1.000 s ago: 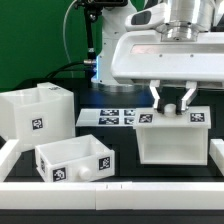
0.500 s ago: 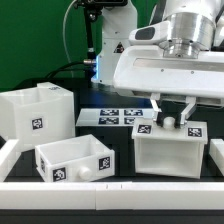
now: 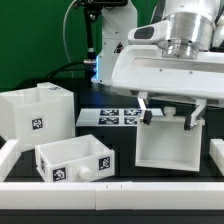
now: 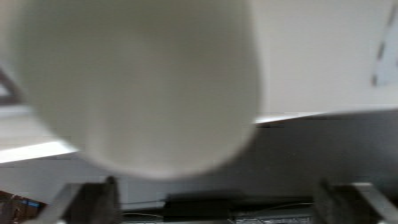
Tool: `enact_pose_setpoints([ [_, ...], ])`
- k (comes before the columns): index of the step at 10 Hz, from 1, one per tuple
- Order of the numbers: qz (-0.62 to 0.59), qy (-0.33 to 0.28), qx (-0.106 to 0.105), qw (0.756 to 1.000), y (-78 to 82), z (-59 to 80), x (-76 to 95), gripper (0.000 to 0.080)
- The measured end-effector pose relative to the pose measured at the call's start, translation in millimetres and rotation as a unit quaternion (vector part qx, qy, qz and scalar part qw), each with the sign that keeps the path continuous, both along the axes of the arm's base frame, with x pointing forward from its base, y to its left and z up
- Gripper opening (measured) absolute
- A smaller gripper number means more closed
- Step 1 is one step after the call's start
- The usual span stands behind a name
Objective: Assemble drawer
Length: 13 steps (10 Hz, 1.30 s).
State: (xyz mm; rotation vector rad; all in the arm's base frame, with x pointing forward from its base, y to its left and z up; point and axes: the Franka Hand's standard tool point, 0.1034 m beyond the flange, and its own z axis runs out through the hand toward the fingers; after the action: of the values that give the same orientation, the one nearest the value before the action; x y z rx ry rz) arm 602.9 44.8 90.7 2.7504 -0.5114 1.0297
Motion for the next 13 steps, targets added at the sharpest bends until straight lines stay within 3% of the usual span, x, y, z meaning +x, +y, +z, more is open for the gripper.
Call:
enact_pose_setpoints([
  [1,0.001,0.001,-0.002,1.0,-0.4,0.1,0.0,0.0627],
  [3,0.005,0.002,-0.006,1.0,-3.2,1.7,0.7,0.0643],
  [6,0.016,0.022,-0.004,1.0,-22.0,23.4,10.4,0.0649],
  [8,0.01,0.053,0.019,0.998,-34.1,37.9,18.4,0.0649],
  [13,-0.014,0.222,0.1,0.97,-38.2,35.4,13.6,0.0649],
])
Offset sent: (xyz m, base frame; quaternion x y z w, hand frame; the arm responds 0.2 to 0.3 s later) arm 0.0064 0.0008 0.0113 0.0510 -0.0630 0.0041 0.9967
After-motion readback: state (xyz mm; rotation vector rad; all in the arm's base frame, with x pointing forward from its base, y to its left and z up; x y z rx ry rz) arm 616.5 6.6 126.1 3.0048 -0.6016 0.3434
